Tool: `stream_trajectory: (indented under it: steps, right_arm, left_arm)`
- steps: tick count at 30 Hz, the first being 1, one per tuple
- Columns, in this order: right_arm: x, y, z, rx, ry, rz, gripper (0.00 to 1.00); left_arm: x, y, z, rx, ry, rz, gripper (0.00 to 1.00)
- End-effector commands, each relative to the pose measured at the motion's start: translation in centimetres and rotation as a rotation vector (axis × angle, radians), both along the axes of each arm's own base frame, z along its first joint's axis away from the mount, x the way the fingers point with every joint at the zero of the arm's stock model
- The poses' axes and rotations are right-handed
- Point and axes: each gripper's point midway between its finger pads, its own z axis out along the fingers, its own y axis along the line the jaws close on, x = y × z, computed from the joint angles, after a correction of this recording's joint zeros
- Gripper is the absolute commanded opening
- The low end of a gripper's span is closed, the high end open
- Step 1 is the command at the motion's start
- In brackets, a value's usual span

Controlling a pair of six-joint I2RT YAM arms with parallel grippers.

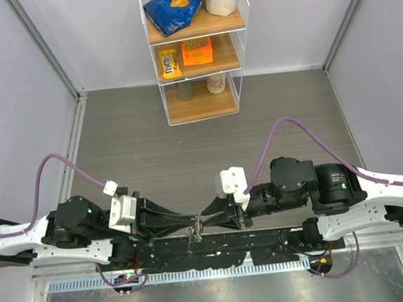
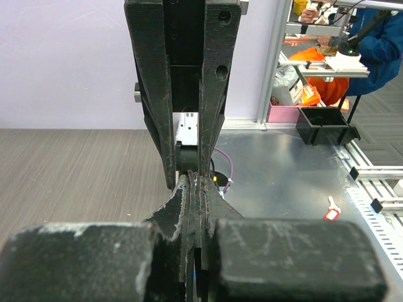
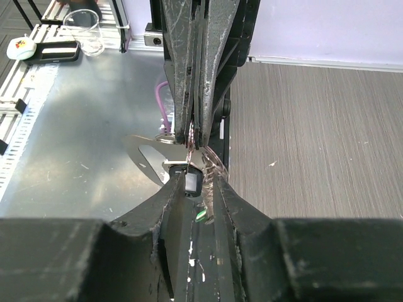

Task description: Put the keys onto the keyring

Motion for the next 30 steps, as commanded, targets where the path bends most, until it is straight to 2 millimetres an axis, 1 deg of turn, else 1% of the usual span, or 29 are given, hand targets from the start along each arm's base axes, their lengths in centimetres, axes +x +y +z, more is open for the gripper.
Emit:
stream_trajectory:
  steps: [1,12,25,30]
  right_arm:
    - [-0.1,-0.2,2.9,0.102,0.005,0.0,0.31]
    - [-0.2,0.5,3.5,0.128,0.004,0.009,0.31]
    - [-0.5,0.1,4.8,0.165,0.0,0.027,0.31]
    - [-0.6,0.4,4.8,0.163,-0.001,0.034,0.31]
  left_arm:
    - [-0.3,0.7,3.6,-0.121,-0.01,-0.015,0.0]
    - [-0.3,0.6,3.4,-0.126,-0.01,-0.015,0.0]
    - [-0.1,0.8,3.3,-0.132,-0.01,-0.009,0.0]
    - [-0.1,0.8,3.3,-0.132,-0.009,-0.006,0.0]
